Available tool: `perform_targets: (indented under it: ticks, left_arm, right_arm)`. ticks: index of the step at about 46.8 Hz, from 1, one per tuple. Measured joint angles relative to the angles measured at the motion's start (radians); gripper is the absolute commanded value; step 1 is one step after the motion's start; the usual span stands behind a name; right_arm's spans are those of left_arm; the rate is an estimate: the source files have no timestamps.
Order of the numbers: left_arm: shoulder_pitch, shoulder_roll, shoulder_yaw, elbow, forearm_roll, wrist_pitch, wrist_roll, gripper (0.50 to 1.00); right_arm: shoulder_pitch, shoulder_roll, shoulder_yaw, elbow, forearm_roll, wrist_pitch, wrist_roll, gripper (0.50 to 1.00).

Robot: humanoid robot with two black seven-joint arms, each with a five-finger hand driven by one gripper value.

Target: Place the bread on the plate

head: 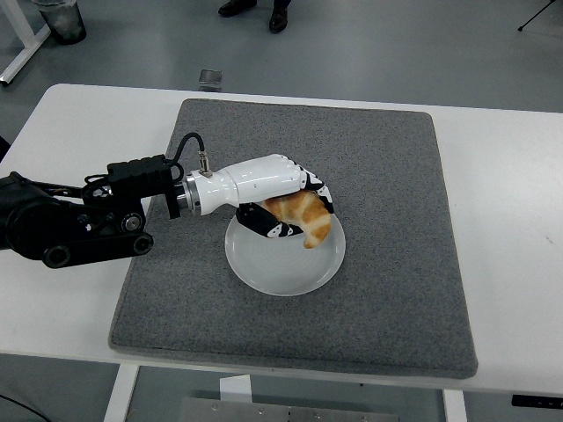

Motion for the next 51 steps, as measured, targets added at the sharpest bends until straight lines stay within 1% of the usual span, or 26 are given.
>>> perform_targets:
  ticks: [6,11,31,32,36,38,40,44,49,51]
  left_arm:
    - [0.033,-0.017,0.000,0.033,0.050,0.022,-0.006,0.500]
    - [0.055,-0.035,-0.001,0.056,0.060,0.040,-0.007,0.500]
    - [0.120,-0.055,-0.008,0.104,0.038,0.062,-0.005,0.500]
    - [0.123,-0.055,-0.008,0.104,0.038,0.063,-0.005,0.505]
    - [0.134,-0.055,-0.023,0.105,0.034,0.065,-0.005,0.660]
    - [0.142,-0.055,-0.035,0.108,0.031,0.065,-0.005,0.707]
    - [0.150,-0.055,-0.044,0.113,0.027,0.065,-0.005,0.735]
    - [0.159,-0.055,-0.053,0.120,0.025,0.065,-0.005,0.765]
    - [0.167,-0.055,-0.054,0.125,0.024,0.065,-0.005,0.773]
    - [0.171,-0.055,-0.054,0.125,0.024,0.065,-0.005,0.793]
  right_arm:
    - [0.000,0.000,0.000,0.000,0.000,0.000,0.000,0.952]
    - [0.000,0.000,0.000,-0.001,0.000,0.000,0.000,0.952]
    - [0.000,0.000,0.000,0.000,0.000,0.000,0.000,0.952]
    - [0.000,0.000,0.000,0.000,0.000,0.000,0.000,0.952]
    - [0.000,0.000,-0.001,0.000,0.000,0.000,0.000,0.952]
    - [0.000,0.000,0.000,0.000,0.000,0.000,0.000,0.952]
    - [0.000,0.000,0.000,0.000,0.000,0.000,0.000,0.954]
    - [0.000,0.000,0.000,0.000,0.000,0.000,0.000,0.952]
    - [0.000,0.000,0.000,0.000,0.000,0.000,0.000,0.952]
    - [0.000,0.000,0.000,0.000,0.000,0.000,0.000,0.952]
